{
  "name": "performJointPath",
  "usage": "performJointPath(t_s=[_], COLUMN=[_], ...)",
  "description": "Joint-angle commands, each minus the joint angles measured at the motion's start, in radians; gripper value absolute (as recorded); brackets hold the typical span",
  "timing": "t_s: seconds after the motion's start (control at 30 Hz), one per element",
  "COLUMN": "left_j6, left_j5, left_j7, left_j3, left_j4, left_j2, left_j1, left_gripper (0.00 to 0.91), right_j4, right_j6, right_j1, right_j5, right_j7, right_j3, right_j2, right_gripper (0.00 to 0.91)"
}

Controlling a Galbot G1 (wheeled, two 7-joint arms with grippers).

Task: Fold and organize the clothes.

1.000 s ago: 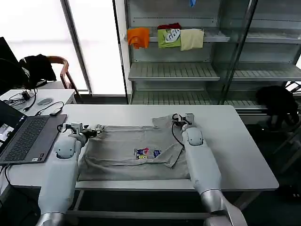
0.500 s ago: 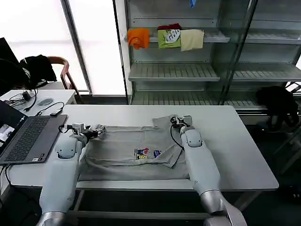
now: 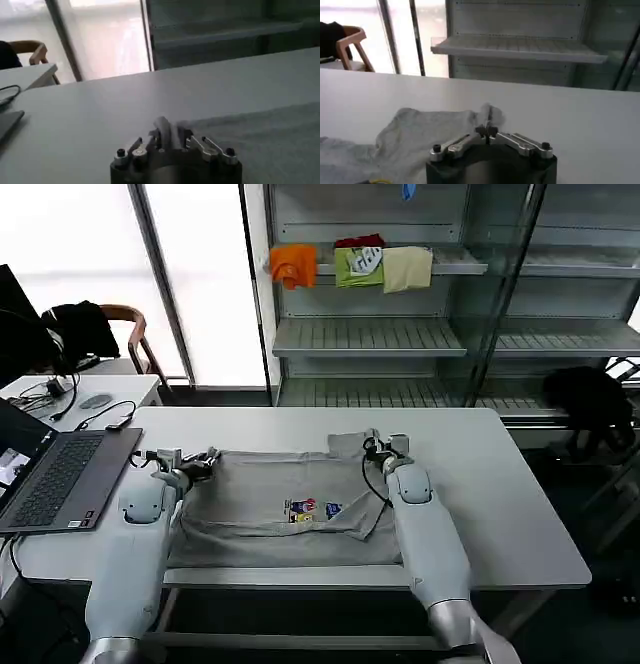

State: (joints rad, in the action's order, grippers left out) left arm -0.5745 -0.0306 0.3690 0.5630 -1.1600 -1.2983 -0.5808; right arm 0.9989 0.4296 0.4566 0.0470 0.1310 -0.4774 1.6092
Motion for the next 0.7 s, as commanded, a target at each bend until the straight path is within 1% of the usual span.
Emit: performJointPath(t_s=[0.03,0.13,0.23,0.43,0.53,0.57,0.6,0.63,0.7], left_j6=[-0.002,-0.002,-0.003,-0.005,-0.005,-0.005,-0.005,-0.005,-0.005], left_j5=[0.067,0.156,0.220,0.293,0.327,0.337,0.344,0.348,0.359], left_j7=[-0.001,-0.012,-0.016,-0.014,-0.013,-0.013,-0.012,-0.010,-0.004], left_j3=[0.011,0.022,0.030,0.046,0.059,0.064,0.070,0.078,0.090], left_j4=[-0.040,-0.126,-0.210,-0.342,-0.400,-0.419,-0.440,-0.462,-0.480], left_j2=[0.002,0.013,0.032,0.056,0.067,0.069,0.072,0.078,0.084], left_j1=[-0.014,-0.034,-0.062,-0.145,-0.207,-0.225,-0.248,-0.275,-0.305], left_gripper=[0.000,0.000,0.000,0.000,0.000,0.000,0.000,0.000,0.000], right_j4=[0.112,0.186,0.281,0.444,0.550,0.595,0.608,0.668,0.719], right_j6=[0.001,0.018,0.052,0.118,0.148,0.149,0.150,0.151,0.151], right_j1=[0.035,0.059,0.094,0.195,0.252,0.274,0.287,0.326,0.372], right_j5=[-0.050,-0.084,-0.106,-0.166,-0.196,-0.198,-0.199,-0.202,-0.204], right_j7=[0.007,0.005,0.003,-0.016,-0.030,-0.031,-0.033,-0.033,-0.034], right_j3=[0.001,-0.001,0.002,0.023,0.035,0.039,0.042,0.046,0.047], right_j2=[0.049,0.049,0.049,0.049,0.018,0.005,-0.002,-0.020,-0.033], right_gripper=[0.000,0.000,0.000,0.000,0.000,0.000,0.000,0.000,0.000])
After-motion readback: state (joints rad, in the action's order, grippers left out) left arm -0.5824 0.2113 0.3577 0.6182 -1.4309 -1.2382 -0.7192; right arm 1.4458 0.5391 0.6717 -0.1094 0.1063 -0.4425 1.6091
